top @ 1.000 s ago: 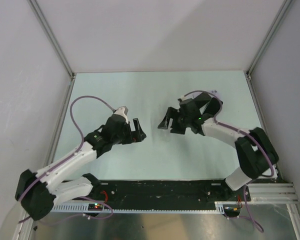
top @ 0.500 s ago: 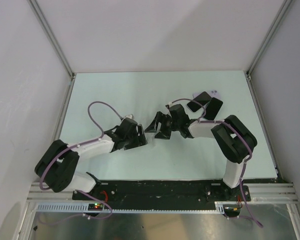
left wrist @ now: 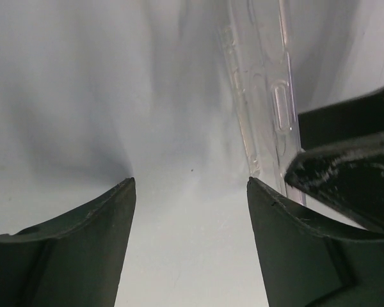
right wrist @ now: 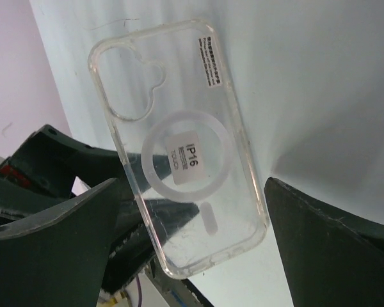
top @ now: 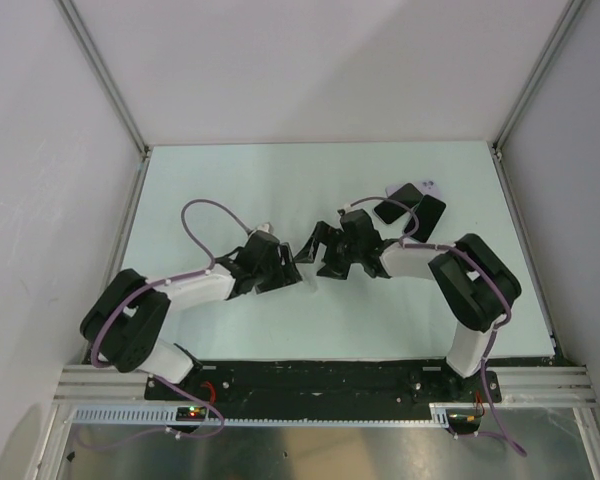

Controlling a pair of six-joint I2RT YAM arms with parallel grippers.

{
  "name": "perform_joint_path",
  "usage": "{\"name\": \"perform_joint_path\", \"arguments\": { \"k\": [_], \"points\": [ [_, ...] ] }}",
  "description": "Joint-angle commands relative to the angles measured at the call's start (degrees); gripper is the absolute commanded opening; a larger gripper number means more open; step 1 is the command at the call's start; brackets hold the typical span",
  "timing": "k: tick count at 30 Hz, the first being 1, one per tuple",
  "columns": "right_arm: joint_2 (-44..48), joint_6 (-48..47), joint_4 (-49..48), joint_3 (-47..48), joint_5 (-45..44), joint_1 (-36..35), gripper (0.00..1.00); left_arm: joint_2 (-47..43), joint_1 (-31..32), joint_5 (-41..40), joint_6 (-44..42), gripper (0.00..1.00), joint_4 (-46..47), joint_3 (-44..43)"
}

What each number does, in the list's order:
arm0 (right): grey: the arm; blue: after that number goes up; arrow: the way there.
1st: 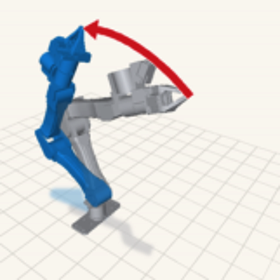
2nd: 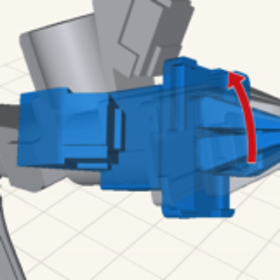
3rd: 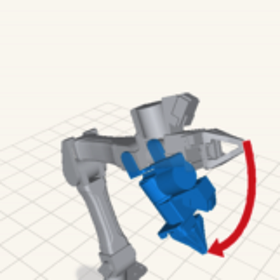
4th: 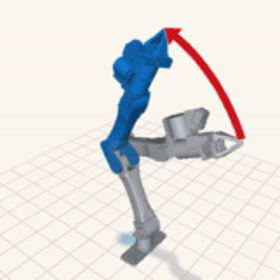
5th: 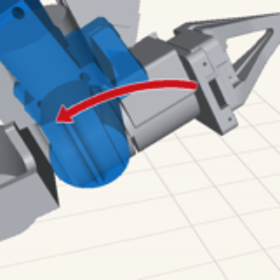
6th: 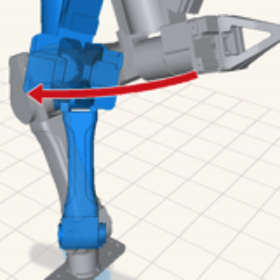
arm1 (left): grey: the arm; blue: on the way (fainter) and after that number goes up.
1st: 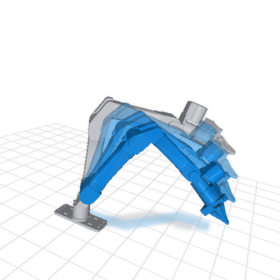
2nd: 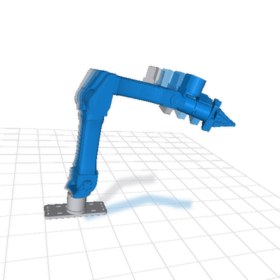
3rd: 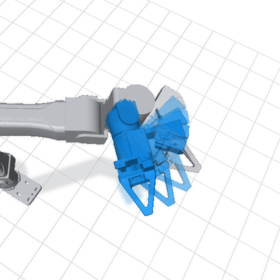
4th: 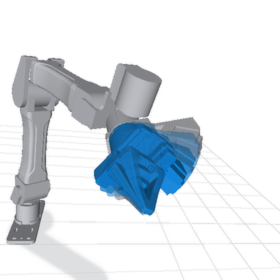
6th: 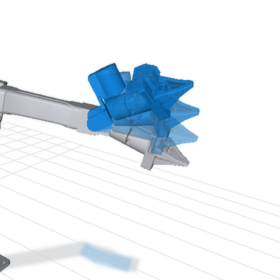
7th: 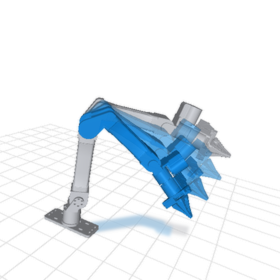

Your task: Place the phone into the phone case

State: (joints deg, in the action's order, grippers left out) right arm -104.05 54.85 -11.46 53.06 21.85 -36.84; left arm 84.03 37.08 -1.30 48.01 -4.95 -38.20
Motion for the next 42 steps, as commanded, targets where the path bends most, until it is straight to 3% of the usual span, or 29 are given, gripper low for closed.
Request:
{"name": "perform_joint_path", "arguments": {
  "k": [1, 5, 11, 18, 23, 27, 31, 42],
  "points": [
    [5.4, 1.6, -2.2, -3.4, -4.6, 0.8, 0.99, 2.3, -0.3, 0.2, -0.4, 0.74, 1.4, -4.3],
    [9.0, 3.5, -6.1, -7.9, -5.6, 2.9, 0.99, 4.2, -0.2, 0.2, -0.5, 0.74, 1.2, -7.0],
    [15.3, 0.5, -2.9, -9.7, -7.8, 5.5, 1.00, 7.4, 0.4, 0.5, -0.7, 0.74, 0.8, -10.7],
    [25.4, -7.1, 10.6, -9.5, -18.1, 8.9, 0.99, 10.4, 1.7, 0.9, -0.7, 0.75, 0.8, -14.0],
    [29.2, -13.9, 23.7, -7.2, -29.0, 17.5, 0.99, 6.4, 2.0, 1.9, -1.1, 0.78, 0.5, -12.5],
    [25.5, -19.6, 29.1, -3.5, -36.5, 24.9, 0.99, -0.3, 2.0, 1.7, -1.8, 0.81, -0.7, -9.8],
    [18.5, -23.3, 29.3, 0.9, -37.4, 30.4, 1.00, -5.7, 1.9, 1.6, -2.5, 0.84, -2.3, -7.7],
    [5.1, -25.8, 28.8, 11.9, -35.2, 34.7, 0.99, -11.9, 1.9, 1.6, -3.0, 0.86, -4.5, -5.6]
  ]
}}
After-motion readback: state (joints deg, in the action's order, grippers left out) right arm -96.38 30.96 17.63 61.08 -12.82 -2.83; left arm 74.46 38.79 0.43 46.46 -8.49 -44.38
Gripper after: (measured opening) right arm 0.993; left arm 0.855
